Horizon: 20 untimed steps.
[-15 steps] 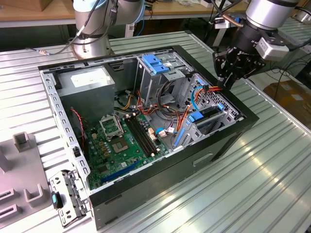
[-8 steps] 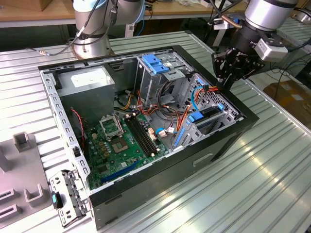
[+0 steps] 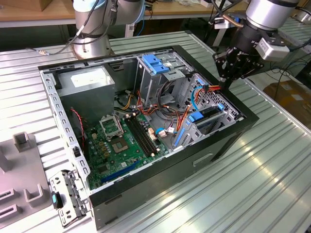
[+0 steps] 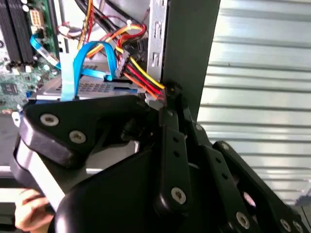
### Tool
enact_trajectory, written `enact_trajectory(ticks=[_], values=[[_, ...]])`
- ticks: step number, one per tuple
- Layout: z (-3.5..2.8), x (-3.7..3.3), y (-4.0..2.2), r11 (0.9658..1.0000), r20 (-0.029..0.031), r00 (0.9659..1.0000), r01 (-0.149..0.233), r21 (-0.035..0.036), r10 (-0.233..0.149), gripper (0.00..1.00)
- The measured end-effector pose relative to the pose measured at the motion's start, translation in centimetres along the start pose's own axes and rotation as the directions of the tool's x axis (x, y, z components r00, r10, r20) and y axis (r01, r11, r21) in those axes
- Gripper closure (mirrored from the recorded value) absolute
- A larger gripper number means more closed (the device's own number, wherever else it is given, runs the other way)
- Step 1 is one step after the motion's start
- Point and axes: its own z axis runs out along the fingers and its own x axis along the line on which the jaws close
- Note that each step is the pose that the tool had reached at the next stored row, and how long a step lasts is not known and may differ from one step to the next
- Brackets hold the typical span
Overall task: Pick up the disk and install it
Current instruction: 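Insert the first disk wire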
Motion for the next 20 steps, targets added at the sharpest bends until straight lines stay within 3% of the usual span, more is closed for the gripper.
enact_trajectory(ticks=[7,10,16,17,20], values=[[-0.11,0.00,0.00,1.0000,-0.0003,1.0000,-0.002,-0.0008,0.002,0.83],[-0.11,-0.08,0.04,0.9997,-0.0011,0.9997,-0.026,-0.0019,0.026,0.83],[-0.18,-1.28,0.73,0.9994,-0.0014,0.9994,-0.035,-0.0023,0.035,0.83],[-0.18,-1.28,0.73,0.9981,-0.0022,0.9981,-0.061,-0.0032,0.061,0.83],[-0.15,-1.28,0.73,0.9900,-0.0050,0.9900,-0.141,-0.0064,0.141,0.83]])
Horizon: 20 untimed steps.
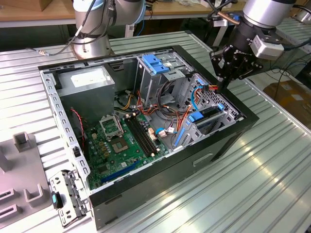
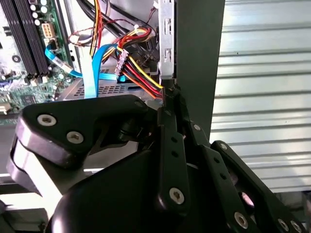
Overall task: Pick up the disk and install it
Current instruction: 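Insert the first disk wire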
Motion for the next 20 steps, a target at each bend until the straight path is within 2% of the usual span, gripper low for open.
enact_trajectory(ticks=[2,13,17,20], values=[[0.00,0.00,0.00,0.9999,-0.0005,0.9999,-0.014,-0.0007,0.014,0.83],[0.00,0.00,0.00,0.9999,-0.0005,0.9999,-0.016,-0.0007,0.016,0.83],[0.00,0.00,0.00,0.9990,-0.0014,0.9990,-0.045,-0.0019,0.045,0.83],[0.01,0.00,0.00,0.9966,-0.0026,0.9966,-0.083,-0.0033,0.083,0.83]])
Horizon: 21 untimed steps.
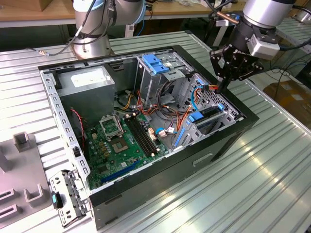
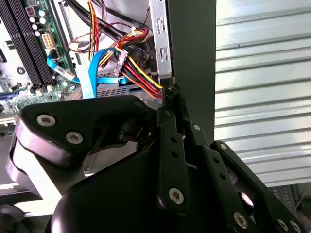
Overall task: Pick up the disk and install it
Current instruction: 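Insert the first disk wire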
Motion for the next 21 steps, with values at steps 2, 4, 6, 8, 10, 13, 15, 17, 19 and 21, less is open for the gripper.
enact_trajectory(ticks=[2,4,6,8,10,13,15,17,19,21], values=[[0.00,0.00,0.00,0.9996,-0.0009,0.9996,-0.029,-0.0013,0.029,0.83],[0.01,0.00,0.00,0.9984,-0.0017,0.9984,-0.057,-0.0024,0.057,0.83],[0.01,0.00,0.00,0.9967,-0.0025,0.9967,-0.081,-0.0033,0.081,0.83],[0.01,0.00,0.00,0.9946,-0.0033,0.9946,-0.104,-0.0043,0.104,0.83],[0.01,0.00,0.00,0.9922,-0.0040,0.9922,-0.125,-0.0051,0.125,0.83],[0.02,0.00,0.00,0.9867,-0.0053,0.9868,-0.162,-0.0065,0.162,0.83],[0.02,-0.01,0.01,0.9837,-0.0059,0.9837,-0.180,-0.0071,0.180,0.83],[0.02,-0.01,0.01,0.9804,-0.0066,0.9804,-0.197,-0.0077,0.197,0.83],[0.02,-0.01,0.01,0.9765,-0.0073,0.9766,-0.215,-0.0084,0.215,0.83],[0.02,-0.01,0.01,0.9725,-0.0080,0.9725,-0.233,-0.0091,0.233,0.83]])
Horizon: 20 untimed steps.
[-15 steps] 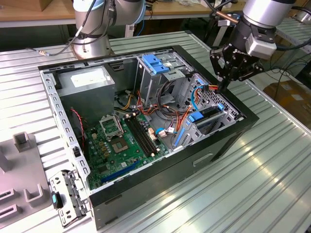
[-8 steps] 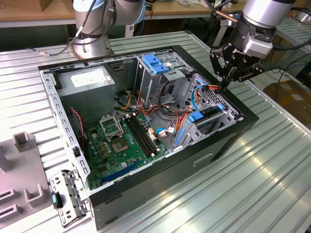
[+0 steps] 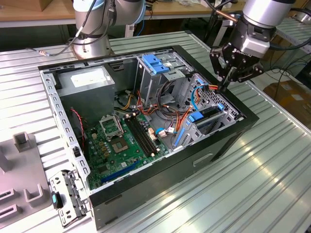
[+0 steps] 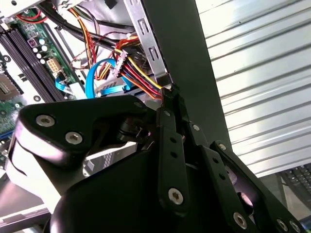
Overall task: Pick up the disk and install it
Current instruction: 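Insert the first disk wire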
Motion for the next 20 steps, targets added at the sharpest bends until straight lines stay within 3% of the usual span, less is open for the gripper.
enact_trajectory(ticks=[12,16,20], values=[[-0.02,-0.15,0.43,0.9993,-0.0012,0.9993,-0.038,-0.0016,0.038,0.83],[0.03,-0.15,0.43,0.9904,-0.0044,0.9904,-0.138,-0.0055,0.138,0.83],[0.04,-0.19,0.47,0.9825,-0.0061,0.9825,-0.186,-0.0073,0.186,0.83]])
